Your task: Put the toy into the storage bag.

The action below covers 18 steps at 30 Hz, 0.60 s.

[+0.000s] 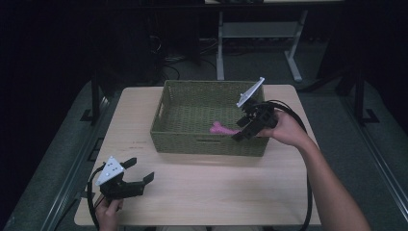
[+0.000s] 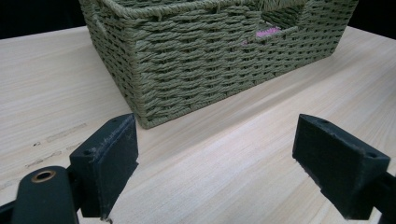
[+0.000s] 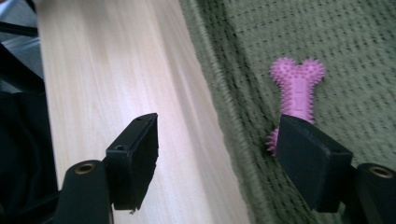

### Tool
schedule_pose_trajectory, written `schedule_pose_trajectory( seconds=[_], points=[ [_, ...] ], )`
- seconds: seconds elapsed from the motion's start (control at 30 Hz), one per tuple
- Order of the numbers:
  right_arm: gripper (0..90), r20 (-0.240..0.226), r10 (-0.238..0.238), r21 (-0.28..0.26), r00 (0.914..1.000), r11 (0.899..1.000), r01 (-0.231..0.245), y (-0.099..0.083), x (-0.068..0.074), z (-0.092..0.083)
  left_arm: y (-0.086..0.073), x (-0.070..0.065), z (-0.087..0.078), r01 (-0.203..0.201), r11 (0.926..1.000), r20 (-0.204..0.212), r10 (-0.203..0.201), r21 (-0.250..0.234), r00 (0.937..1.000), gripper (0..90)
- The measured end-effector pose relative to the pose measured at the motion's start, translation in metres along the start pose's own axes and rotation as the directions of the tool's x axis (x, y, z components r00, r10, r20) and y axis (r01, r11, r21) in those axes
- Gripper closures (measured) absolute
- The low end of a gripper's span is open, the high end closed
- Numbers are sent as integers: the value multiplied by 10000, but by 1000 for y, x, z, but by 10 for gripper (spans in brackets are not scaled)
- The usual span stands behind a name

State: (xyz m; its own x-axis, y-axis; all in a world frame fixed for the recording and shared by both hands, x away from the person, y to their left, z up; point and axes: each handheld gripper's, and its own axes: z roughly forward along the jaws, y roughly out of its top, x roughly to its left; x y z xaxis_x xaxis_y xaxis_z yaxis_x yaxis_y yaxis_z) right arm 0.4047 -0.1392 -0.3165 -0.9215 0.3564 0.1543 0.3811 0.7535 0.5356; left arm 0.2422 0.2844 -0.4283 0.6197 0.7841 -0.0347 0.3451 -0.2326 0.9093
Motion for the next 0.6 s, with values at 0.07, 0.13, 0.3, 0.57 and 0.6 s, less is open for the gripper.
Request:
schedule_pose_trajectory(
  seconds=[0.07,0.13,0.3,0.57,0.6],
  points=[
    [296,-40,-52,-21,10000,10000,52,-4,3,2,0,0,0,1,10000,-2,-1,-10,10000,138],
    [296,-86,-62,46,9999,10000,62,-7,5,5,0,0,0,-11,10000,-9,11,-11,10000,138],
    [293,-219,-145,-56,9997,9999,144,-13,11,9,0,0,-1,-11,10000,-11,11,-2,10000,138],
    [289,-255,-351,-105,9991,9993,348,-20,21,12,0,0,-1,-12,10000,-9,12,3,10000,138],
    [288,-255,-319,-94,9992,9995,316,-21,22,12,0,0,-1,-19,10000,-17,19,6,10000,139]
  ],
)
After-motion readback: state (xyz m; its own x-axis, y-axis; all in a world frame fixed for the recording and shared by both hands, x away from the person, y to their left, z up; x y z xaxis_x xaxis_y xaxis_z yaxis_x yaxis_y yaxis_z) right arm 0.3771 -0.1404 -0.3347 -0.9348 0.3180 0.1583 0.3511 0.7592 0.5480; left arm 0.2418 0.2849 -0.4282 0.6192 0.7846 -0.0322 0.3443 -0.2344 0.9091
